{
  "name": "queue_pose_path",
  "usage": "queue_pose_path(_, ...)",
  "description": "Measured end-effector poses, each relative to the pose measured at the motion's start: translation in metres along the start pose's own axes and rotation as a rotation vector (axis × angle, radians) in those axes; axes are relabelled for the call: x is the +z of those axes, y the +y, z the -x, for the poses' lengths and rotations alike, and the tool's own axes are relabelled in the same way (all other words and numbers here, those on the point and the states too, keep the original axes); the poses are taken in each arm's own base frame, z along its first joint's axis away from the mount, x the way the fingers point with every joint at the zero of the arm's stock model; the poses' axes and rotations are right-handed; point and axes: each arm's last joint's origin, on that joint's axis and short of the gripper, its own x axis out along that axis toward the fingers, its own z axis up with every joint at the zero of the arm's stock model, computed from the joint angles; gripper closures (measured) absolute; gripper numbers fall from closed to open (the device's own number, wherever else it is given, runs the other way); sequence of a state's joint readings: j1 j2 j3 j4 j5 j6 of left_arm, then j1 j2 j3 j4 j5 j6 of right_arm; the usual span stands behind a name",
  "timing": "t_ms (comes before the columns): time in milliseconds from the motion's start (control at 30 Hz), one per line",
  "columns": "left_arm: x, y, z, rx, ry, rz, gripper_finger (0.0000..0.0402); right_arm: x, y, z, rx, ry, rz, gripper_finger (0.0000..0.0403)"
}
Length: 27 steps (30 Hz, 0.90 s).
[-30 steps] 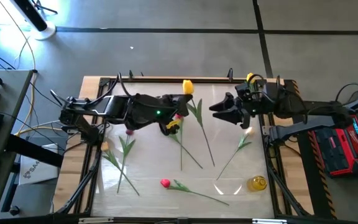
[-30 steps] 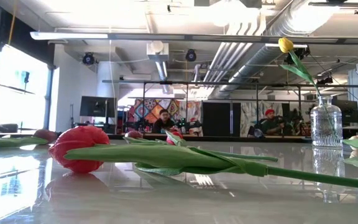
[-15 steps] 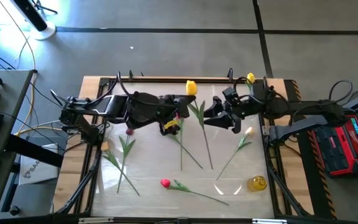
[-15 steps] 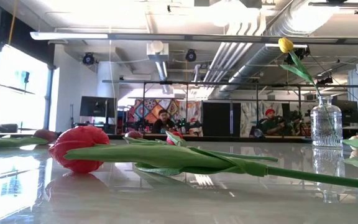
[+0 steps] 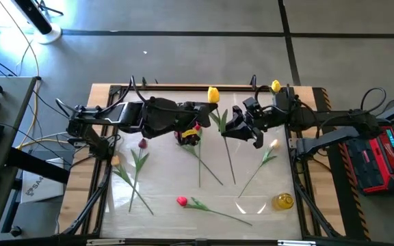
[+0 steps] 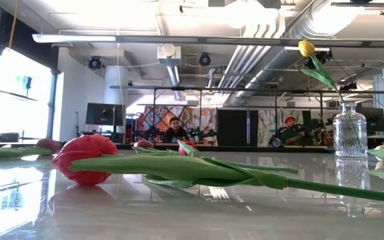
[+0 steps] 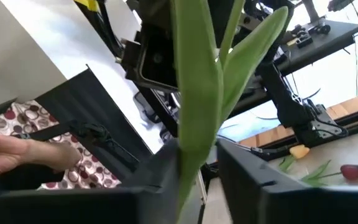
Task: Sort flowers into vase by color
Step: Put the yellow tulip into the transparent vase
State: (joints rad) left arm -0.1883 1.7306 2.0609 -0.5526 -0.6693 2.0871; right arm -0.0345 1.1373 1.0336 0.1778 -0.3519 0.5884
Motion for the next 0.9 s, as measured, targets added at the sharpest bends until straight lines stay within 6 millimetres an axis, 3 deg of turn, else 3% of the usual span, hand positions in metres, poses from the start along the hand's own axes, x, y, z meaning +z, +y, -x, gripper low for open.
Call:
queue_pose_path(133,0.000,0.000,0.000,0.003,-0.001,0.077,0.0394,0.000,0.000,0.000,-0.006,-0.005,0.040,0.0391)
queue_pose_path(400,-0.001,0.001,0.000,0.013,0.000,0.344,0.0354,0.001,-0.003,0.001,-0.096,-0.041,0.084,0.0398)
queue_pose_path(633,-0.011,0.009,0.011,0.065,-0.034,0.888,0.0288,0.012,0.008,0.016,-0.274,-0.202,0.227,0.0401)
queue_pose_path(900,-0.069,-0.003,0.040,0.036,-0.255,1.532,0.0225,0.022,0.021,0.035,-0.327,-0.275,0.363,0.0402)
